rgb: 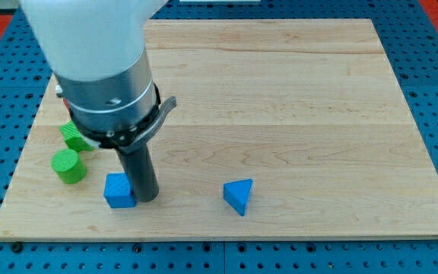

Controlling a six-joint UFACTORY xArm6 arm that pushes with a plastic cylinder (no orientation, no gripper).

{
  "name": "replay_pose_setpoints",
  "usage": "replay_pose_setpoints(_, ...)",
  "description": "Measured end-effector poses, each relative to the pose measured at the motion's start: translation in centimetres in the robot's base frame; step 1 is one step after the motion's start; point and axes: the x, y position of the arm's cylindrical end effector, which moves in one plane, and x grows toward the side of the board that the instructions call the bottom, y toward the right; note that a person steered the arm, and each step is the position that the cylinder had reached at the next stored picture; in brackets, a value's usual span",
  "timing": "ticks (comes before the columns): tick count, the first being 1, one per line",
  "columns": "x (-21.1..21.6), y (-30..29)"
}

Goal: Place the blue cube at the bottom of the green circle

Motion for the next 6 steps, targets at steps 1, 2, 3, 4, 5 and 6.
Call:
replay_pose_setpoints(1, 0.1, -4.1)
replay_pose_setpoints(2, -0.1, -1.5)
replay_pose_setpoints(3, -2.5, -0.2)
replay_pose_setpoints(4, -2.5, -3.0)
replay_pose_setpoints(5, -2.1, -5.8)
replay_pose_setpoints(6, -1.9, -6.4)
